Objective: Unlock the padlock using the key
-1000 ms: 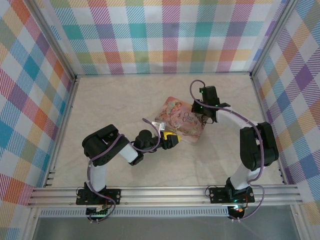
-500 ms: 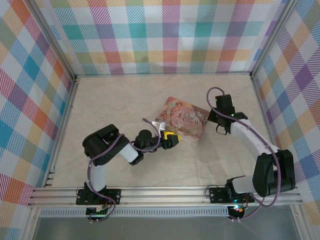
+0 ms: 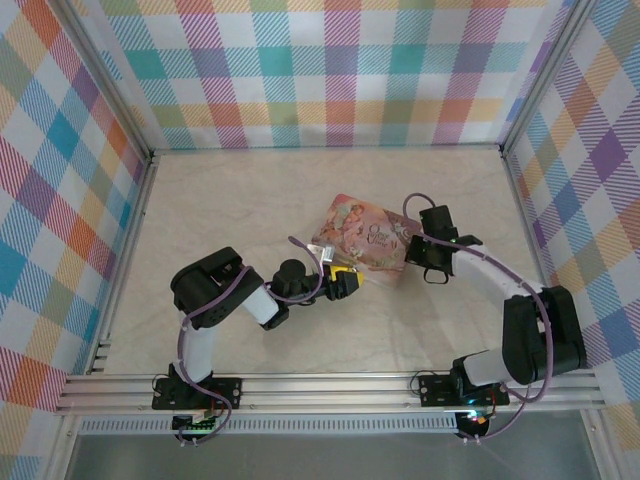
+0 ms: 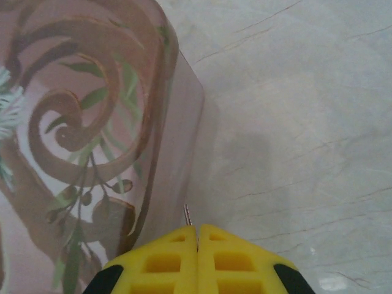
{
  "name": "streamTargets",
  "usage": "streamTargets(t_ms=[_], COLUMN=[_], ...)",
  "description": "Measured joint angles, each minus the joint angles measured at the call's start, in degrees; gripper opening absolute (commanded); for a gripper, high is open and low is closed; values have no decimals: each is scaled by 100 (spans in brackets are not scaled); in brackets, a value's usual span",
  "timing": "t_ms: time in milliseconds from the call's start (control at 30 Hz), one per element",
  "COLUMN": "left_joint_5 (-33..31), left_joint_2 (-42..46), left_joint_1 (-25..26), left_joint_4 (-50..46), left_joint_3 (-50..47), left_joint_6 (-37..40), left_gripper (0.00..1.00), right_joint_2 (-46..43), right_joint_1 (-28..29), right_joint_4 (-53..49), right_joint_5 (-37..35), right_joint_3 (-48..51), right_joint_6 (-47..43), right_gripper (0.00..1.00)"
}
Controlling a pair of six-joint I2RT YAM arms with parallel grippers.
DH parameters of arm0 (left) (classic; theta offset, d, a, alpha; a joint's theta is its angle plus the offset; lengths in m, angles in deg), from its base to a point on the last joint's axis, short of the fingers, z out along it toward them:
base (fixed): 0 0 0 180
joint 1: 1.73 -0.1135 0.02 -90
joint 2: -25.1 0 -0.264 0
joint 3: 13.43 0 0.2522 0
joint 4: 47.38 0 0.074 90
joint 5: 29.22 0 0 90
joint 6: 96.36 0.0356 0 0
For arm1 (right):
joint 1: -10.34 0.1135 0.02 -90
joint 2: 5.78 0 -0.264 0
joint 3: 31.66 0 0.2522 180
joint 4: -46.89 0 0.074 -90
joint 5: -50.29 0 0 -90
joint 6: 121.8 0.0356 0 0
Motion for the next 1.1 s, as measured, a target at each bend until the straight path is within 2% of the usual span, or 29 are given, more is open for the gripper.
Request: streamTargets(t_ms=[600,900,1100], left_joint_5=[-44,-133,-260], left_joint_2=[-337,-407,-407], left_joint_1=[-28,-37,-68], left_joint_4=[9,144,122], left_joint_3=[149,195,190], left_joint_6=[-33,-33,-33], left_gripper=[66,72,62], right_joint_2=[529,713,765], right_joint_1=[20,28,57], right_joint_4=[442,544,570], right_joint_5=[358,450,490], right_joint_3=[-293,-431,-472], right_joint_6=[9,13,13], right_gripper=[0,0,0])
